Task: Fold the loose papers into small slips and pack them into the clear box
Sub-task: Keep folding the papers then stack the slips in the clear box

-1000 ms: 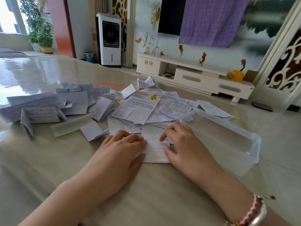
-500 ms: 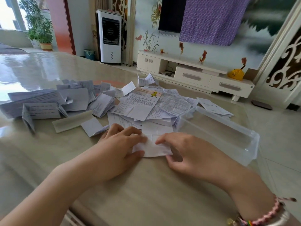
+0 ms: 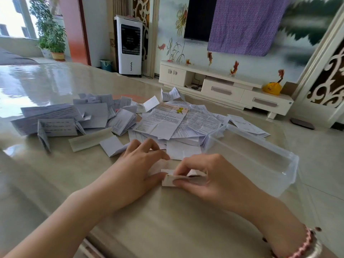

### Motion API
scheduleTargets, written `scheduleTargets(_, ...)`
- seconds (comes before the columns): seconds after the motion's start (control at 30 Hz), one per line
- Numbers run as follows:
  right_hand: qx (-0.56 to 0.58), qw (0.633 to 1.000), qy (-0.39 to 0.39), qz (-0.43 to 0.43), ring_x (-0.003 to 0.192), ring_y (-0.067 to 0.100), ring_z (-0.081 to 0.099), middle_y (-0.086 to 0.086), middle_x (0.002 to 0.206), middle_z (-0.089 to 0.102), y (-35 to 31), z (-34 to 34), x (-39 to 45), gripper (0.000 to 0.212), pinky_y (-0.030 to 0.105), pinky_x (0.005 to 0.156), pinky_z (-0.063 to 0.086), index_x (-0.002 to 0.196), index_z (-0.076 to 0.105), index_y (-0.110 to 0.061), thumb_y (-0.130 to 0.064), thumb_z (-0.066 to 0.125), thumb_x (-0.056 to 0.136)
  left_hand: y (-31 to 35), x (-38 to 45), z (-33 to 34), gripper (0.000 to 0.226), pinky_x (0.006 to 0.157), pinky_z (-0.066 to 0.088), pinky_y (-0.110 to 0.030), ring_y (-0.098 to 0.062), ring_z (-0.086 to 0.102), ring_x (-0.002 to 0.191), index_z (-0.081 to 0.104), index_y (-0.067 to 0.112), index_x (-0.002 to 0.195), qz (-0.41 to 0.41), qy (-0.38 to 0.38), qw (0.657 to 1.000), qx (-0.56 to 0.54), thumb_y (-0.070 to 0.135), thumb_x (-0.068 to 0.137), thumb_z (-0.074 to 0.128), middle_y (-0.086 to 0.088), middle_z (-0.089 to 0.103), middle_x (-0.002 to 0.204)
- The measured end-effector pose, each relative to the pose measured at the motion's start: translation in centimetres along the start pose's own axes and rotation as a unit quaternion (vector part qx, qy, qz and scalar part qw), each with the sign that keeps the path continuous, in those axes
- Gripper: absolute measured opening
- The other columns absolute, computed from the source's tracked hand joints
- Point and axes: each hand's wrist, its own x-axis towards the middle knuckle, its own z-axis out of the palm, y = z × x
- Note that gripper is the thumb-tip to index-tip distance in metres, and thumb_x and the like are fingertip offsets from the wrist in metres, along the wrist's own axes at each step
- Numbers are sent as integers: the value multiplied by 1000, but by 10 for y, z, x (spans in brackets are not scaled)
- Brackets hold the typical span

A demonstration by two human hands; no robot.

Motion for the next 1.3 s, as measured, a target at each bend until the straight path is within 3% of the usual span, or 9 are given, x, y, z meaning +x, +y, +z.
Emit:
scheduleTargets(0.17, -42, 996, 8, 73, 90, 0, 52, -17, 87, 56, 10, 7, 7, 16, 24, 81, 44, 96, 63, -37, -46, 68, 84, 1, 3, 1, 11, 68, 32, -14, 3, 45, 75, 57, 41, 93, -10, 9, 994, -106, 37, 83, 61, 20, 47, 91)
scheduleTargets(0.3, -139, 986, -27, 91, 100, 2, 39, -20, 96, 41, 18, 11, 10, 41, 24, 91, 37, 118, 48, -35, -57, 59, 85, 0, 1, 1, 7, 60, 36, -11, -2, 50, 67, 62, 33, 92, -18, 19, 990, -140, 27, 88, 63, 17, 50, 89)
scheduleTargets(0.43, -186, 973, -62, 119, 109, 5, 33, -17, 107, 33, 16, 12, 9, 47, 25, 97, 31, 123, 38, -31, -61, 47, 88, 3, -3, 0, 10, 62, 34, -13, -5, 50, 71, 61, 33, 88, -36, 37, 986, -157, 42, 89, 57, 17, 49, 90)
scheduleTargets(0.57, -218, 962, -78, 143, 108, 8, 34, -13, 112, 34, 16, 11, 7, 47, 25, 92, 30, 118, 35, -29, -66, 40, 88, 10, -5, 3, 29, 78, 33, -19, -5, 39, 91, 49, 36, 94, -65, -4, 993, -102, 57, 79, 62, 19, 42, 99)
scheduleTargets(0.73, -222, 964, -52, 139, 106, 9, 34, -12, 109, 35, 18, 11, 5, 35, 28, 95, 32, 109, 33, -30, -60, 37, 91, 19, 0, -3, 30, 80, 30, -20, -8, 36, 100, 45, 31, 96, -104, -26, 987, -117, 47, 82, 66, 17, 38, 99)
scheduleTargets(0.93, -195, 973, -12, 124, 106, 7, 35, -14, 108, 37, 19, 12, 6, 27, 25, 94, 33, 106, 36, -31, -52, 44, 92, 23, 1, -4, 24, 61, 39, -9, 5, 49, 69, 44, 28, 86, -104, -1, 976, -192, 24, 85, 68, 12, 53, 85)
scheduleTargets(1.03, -164, 979, 18, 121, 107, 6, 37, -14, 111, 42, 20, 15, 7, 25, 24, 95, 34, 108, 41, -31, -48, 47, 91, 13, 2, -9, 25, 63, 42, -13, 0, 52, 72, 43, 31, 89, -132, 28, 973, -187, 20, 86, 65, 13, 54, 85)
scheduleTargets(1.17, -135, 981, 87, 111, 110, 6, 41, -14, 110, 47, 20, 17, 12, 23, 20, 93, 33, 109, 54, -26, -42, 50, 94, -7, -2, -20, 26, 75, 47, -32, -16, 54, 84, 41, 32, 101, -166, 89, 974, -130, 14, 89, 56, 14, 51, 90)
scheduleTargets(1.3, -128, 980, 108, 111, 120, 3, 34, -12, 123, 47, 16, 19, 23, 25, 17, 96, 28, 114, 59, -22, -36, 49, 96, -24, -5, -28, 30, 77, 48, -38, -24, 54, 94, 43, 28, 113, -210, 107, 970, -54, 8, 90, 48, 5, 48, 114)
